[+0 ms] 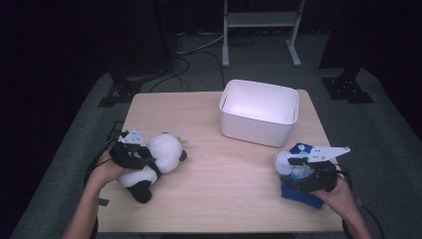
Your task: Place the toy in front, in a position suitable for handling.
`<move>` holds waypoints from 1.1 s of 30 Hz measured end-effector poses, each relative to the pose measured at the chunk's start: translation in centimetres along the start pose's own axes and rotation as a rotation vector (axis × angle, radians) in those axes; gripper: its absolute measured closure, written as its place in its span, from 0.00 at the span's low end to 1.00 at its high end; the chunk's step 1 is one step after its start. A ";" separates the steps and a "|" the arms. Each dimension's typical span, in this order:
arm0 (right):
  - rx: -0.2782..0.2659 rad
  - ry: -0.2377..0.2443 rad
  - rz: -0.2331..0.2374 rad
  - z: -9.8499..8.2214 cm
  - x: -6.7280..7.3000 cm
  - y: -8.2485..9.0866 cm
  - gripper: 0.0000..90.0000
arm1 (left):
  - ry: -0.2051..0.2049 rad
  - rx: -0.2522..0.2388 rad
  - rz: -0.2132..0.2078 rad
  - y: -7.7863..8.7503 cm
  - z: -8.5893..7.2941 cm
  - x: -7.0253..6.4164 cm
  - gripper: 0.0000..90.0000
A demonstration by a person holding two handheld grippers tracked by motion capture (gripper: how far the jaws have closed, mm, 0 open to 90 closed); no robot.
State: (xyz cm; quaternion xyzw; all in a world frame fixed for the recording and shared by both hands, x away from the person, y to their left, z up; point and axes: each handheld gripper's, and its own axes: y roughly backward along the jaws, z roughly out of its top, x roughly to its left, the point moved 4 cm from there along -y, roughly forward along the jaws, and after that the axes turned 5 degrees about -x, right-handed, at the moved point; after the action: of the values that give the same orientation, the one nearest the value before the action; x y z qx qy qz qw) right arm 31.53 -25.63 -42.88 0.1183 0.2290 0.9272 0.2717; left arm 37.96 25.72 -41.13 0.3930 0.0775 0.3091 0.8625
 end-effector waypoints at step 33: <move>-0.030 -0.020 -0.018 0.2 -0.8 1.1 0.24 | -0.279 -0.090 -0.211 2.6 12.0 -6.8 0.58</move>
State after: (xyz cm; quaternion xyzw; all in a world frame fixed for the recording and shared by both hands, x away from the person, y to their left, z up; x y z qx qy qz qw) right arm 31.75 -26.86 -42.25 0.1214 0.2135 0.9269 0.2839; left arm 35.80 15.37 -31.82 0.3829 -0.0158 0.1627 0.9092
